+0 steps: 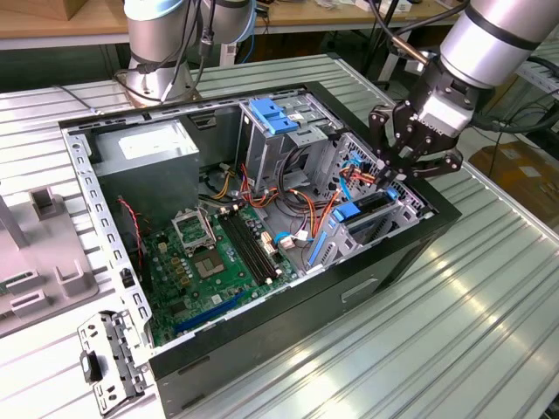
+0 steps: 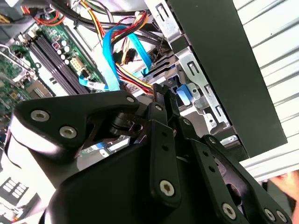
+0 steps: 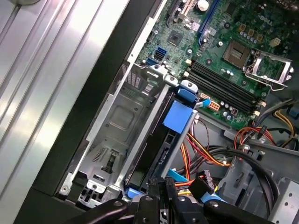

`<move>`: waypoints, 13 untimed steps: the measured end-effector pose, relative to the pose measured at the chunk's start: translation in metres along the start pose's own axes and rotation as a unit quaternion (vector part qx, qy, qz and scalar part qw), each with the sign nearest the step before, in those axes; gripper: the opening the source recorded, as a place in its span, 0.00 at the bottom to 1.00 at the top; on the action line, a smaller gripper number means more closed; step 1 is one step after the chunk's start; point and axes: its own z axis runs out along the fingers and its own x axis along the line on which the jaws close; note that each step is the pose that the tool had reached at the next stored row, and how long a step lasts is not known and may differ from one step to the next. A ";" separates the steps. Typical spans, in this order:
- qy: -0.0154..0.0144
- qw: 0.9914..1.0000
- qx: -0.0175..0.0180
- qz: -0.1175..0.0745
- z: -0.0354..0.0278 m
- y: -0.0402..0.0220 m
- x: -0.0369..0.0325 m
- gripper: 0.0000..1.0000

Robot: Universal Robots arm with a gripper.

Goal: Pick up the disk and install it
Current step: 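Insert the first disk wire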

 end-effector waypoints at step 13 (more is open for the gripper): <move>-0.001 0.999 0.004 0.041 0.0014 0.0090 -0.0040 0.17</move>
